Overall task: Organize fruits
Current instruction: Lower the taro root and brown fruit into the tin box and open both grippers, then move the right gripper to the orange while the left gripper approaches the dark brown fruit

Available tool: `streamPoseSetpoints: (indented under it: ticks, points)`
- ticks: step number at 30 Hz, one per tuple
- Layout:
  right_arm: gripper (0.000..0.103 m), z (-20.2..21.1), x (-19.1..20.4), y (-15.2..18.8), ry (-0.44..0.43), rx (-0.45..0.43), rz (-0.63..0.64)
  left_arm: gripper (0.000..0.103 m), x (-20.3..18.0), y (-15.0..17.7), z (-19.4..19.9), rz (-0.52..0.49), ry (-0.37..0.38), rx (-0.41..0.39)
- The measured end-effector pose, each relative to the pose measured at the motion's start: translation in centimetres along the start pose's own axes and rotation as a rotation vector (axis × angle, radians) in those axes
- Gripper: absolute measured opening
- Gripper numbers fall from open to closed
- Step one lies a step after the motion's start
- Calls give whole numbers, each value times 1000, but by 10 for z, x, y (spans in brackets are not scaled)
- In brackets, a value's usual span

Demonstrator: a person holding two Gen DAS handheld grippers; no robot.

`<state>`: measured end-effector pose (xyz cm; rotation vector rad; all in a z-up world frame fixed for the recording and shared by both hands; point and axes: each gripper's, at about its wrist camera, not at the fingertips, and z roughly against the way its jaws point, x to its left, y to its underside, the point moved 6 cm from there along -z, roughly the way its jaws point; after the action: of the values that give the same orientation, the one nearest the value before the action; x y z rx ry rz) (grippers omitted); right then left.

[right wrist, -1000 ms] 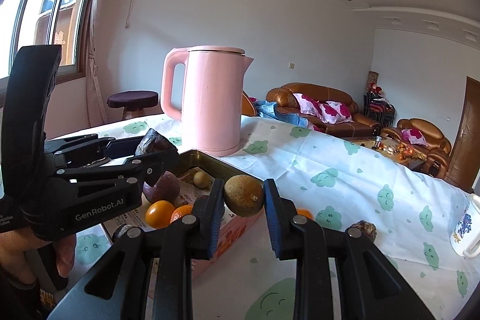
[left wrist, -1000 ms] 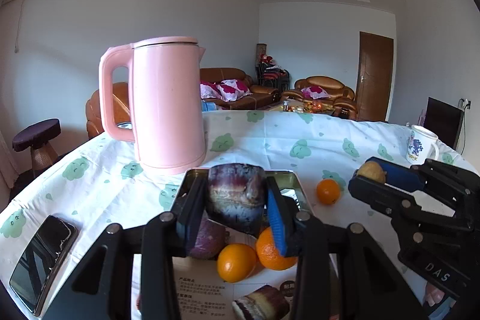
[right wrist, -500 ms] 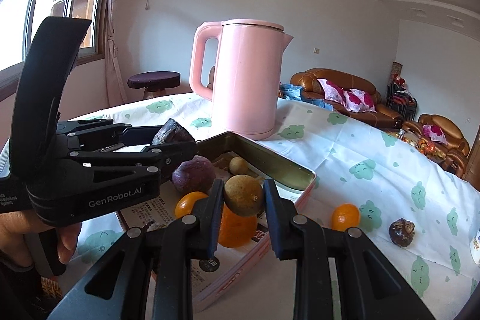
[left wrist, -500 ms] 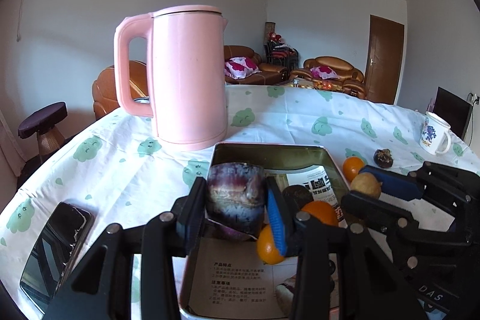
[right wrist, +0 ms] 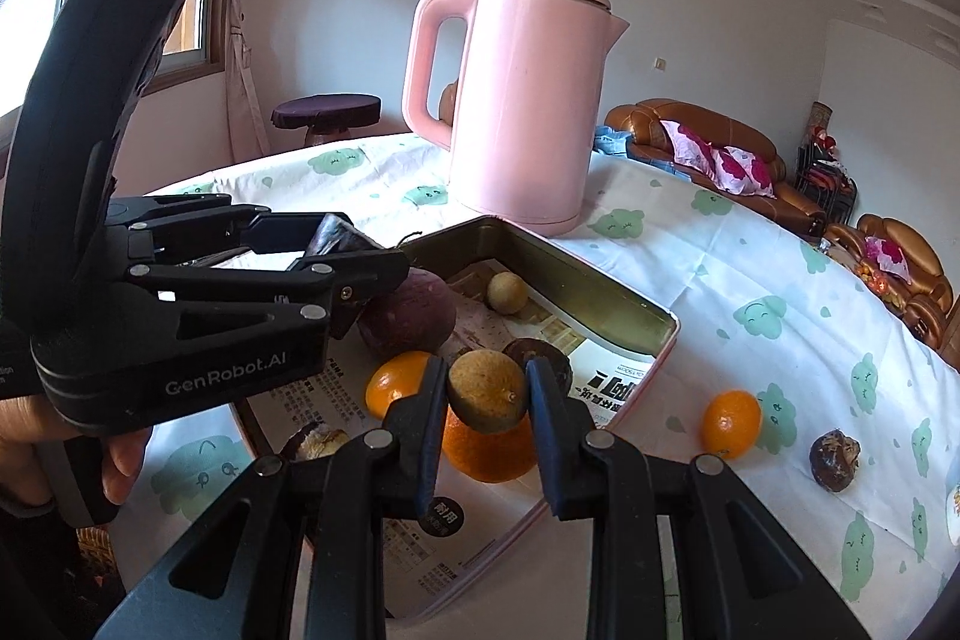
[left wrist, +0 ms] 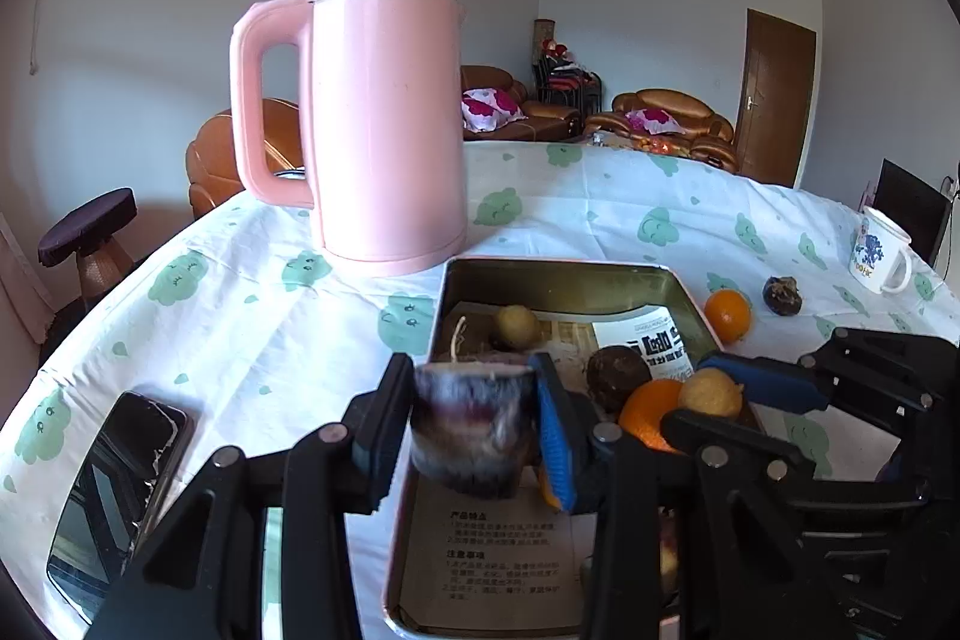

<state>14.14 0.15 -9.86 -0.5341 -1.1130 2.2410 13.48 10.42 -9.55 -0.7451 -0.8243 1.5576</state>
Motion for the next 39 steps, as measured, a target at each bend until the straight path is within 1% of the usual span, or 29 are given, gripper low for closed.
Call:
streamPoseSetpoints:
  ticks: [4, 5, 6, 7, 8, 9, 10, 13, 15, 20, 24, 27, 31, 34, 36, 39]
  points:
    - [29, 0, 1, 1, -11, 1, 2, 44, -4, 0, 1, -24, -14, -1]
    - [29, 1, 0, 0, -13, 0, -2, 45, -5, 0, 1, -31, -21, -2]
    - [29, 1, 0, 0, -16, 0, -6, 52, -4, -1, 1, -34, -32, -6]
    - [35, 1, -1, 0, -19, 1, -10, 61, -5, -1, 3, -36, -40, -13]
    - [39, 2, -1, 1, -18, 0, -13, 65, -4, -1, 4, -36, -46, -21]
    - [47, 2, -2, 0, -16, -4, -17, 69, -4, -2, 6, -33, -51, -31]
    - [50, 3, -2, 0, -14, -10, -20, 71, -4, -2, 7, -30, -51, -39]
    - [50, 6, -4, 0, -10, -22, -29, 76, -5, -4, 9, -17, -41, -53]
    - [50, 8, -5, 0, -11, -26, -36, 77, -6, -5, 10, -10, -38, -62]
    - [50, 16, -14, 0, 8, -41, -48, 83, -13, -9, 11, -3, -31, -75]
    - [50, 28, -32, 0, 35, -59, -77, 89, -20, -12, 12, 1, -25, -88]
    - [50, 35, -54, 2, 72, -62, -111, 90, -28, -16, 12, -12, -18, -99]
    - [50, 39, -88, 9, 132, -41, -175, 94, -34, -24, 13, -12, -14, -113]
    - [50, 34, -110, 14, 163, 1, -221, 95, -41, -32, 13, -19, -8, -121]
    - [50, 29, -119, 17, 183, 28, -230, 100, -45, -39, 12, -24, -2, -124]
    - [50, 19, -127, 20, 181, 62, -247, 100, -50, -46, 7, -22, 3, -116]
